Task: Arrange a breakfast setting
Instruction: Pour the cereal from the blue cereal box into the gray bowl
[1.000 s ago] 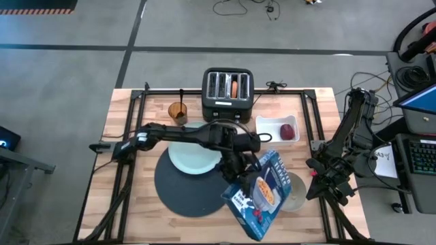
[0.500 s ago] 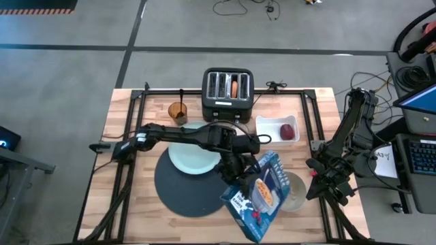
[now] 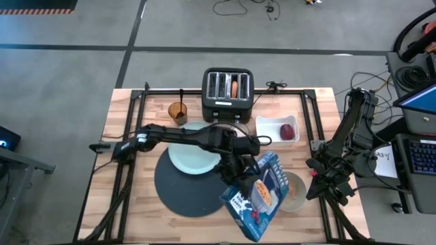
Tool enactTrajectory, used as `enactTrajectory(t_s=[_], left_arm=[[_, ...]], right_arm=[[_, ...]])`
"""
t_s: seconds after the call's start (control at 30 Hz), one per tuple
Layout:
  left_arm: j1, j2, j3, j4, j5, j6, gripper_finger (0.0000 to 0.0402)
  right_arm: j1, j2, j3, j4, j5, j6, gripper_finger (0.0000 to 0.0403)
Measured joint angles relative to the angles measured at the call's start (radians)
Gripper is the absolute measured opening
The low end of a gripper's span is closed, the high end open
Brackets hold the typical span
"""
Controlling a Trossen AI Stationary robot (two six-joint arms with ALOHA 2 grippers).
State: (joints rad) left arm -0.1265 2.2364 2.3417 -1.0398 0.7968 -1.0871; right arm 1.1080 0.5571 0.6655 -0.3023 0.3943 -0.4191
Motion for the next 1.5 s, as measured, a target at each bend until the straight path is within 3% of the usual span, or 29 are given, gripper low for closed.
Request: enactTrajectory(t_s=[0.47, 1.5], left_arm=[[-0.007, 0.002, 0.0, 0.031, 0.0, -0.055, 0.0241], [-0.023, 0.004, 0.001, 0.011, -0.025, -0.018, 0.0241]], right_arm=[[0.0, 0.0, 0.0, 0.0, 0.0, 0.0, 0.0009], [0.0, 0.0, 0.0, 0.0, 0.0, 0.0, 0.0009]])
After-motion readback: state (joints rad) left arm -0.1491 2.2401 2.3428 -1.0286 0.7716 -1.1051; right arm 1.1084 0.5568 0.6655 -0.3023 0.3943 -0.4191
